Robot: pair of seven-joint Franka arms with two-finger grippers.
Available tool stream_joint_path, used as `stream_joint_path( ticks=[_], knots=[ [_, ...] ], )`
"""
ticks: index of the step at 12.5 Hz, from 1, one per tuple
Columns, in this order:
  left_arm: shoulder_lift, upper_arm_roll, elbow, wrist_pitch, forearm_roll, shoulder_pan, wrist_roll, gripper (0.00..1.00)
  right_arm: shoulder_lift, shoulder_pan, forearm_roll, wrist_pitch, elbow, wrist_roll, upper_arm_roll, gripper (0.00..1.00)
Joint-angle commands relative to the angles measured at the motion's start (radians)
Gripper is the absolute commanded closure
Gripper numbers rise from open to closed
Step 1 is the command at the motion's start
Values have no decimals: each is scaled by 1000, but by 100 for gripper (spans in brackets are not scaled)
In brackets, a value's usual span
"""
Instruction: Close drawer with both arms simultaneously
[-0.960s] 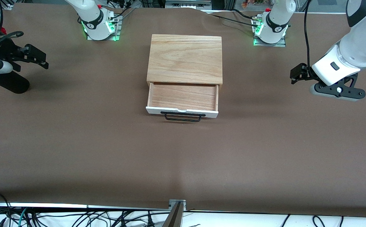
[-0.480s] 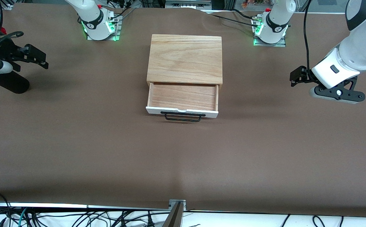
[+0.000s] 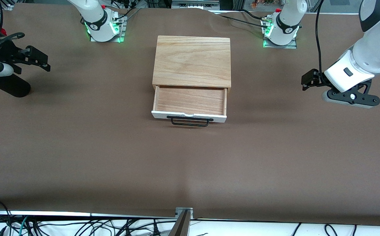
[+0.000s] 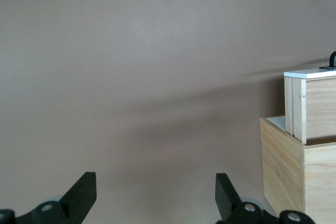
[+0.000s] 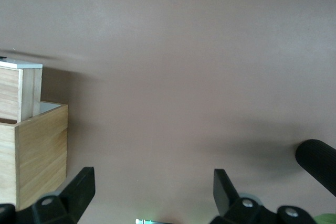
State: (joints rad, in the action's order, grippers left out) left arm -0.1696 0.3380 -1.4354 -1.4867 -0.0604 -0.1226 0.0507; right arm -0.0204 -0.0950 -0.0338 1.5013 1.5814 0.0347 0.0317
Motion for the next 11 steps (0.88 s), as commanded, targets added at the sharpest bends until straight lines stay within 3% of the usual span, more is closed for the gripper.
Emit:
stream_joint_path(
  ticks=[1, 11],
  knots=[
    [4, 3, 9, 6, -22, -6, -25, 0, -7, -2, 8, -15, -3, 7, -3, 0],
    [-4, 10, 16, 5, -19, 9, -17, 0, -4, -2, -6, -32, 2, 4, -4, 0]
  ],
)
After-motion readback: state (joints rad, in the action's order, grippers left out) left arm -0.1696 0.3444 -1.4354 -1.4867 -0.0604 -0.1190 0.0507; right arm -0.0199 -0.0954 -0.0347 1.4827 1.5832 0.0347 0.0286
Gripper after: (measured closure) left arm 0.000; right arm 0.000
